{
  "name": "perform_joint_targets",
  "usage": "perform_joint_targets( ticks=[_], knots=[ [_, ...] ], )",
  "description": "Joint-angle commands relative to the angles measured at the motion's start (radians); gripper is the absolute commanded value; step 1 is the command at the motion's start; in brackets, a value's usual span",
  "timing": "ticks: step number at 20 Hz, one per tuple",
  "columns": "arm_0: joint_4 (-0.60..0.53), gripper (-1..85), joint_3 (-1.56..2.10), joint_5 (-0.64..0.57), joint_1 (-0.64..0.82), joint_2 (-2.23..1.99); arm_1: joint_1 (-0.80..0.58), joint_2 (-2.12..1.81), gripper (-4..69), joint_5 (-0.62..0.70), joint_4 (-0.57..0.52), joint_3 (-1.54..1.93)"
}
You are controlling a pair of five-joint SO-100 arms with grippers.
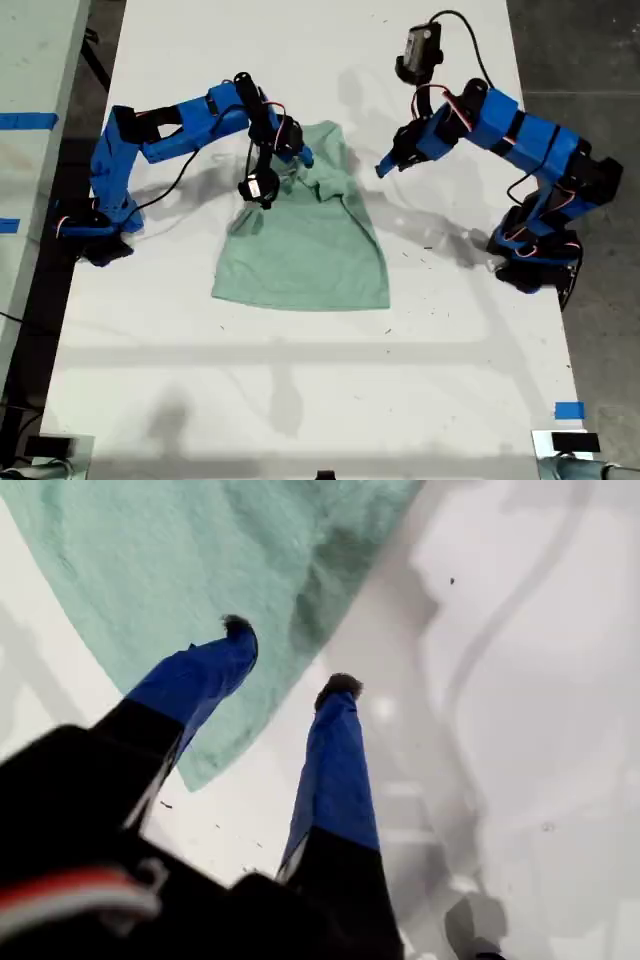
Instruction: Fold tshirt
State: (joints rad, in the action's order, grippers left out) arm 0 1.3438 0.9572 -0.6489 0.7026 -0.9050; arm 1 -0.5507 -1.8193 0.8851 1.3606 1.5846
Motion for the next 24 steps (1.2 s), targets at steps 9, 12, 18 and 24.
perform_joint_targets(
  ticks=[9, 12, 18, 24],
  knots=[
    [0.238, 32.8, 0.112, 0.212, -0.241, -0.453, 0.186, -0.084, 21.8, -0.075, -0.018, 0.037],
    [0.164, 32.7, 0.272, 0.347, -0.39, -0.578, 0.31, -0.092, 22.4, -0.155, -0.029, 0.084],
    [-0.075, 32.0, 0.736, 0.646, -0.594, -0.91, 0.525, -0.138, 22.3, -0.341, -0.081, 0.204],
    [-0.146, 31.5, 0.911, 0.885, -0.713, -0.977, 0.68, -0.158, 21.5, -0.558, -0.133, 0.299]
  ],
)
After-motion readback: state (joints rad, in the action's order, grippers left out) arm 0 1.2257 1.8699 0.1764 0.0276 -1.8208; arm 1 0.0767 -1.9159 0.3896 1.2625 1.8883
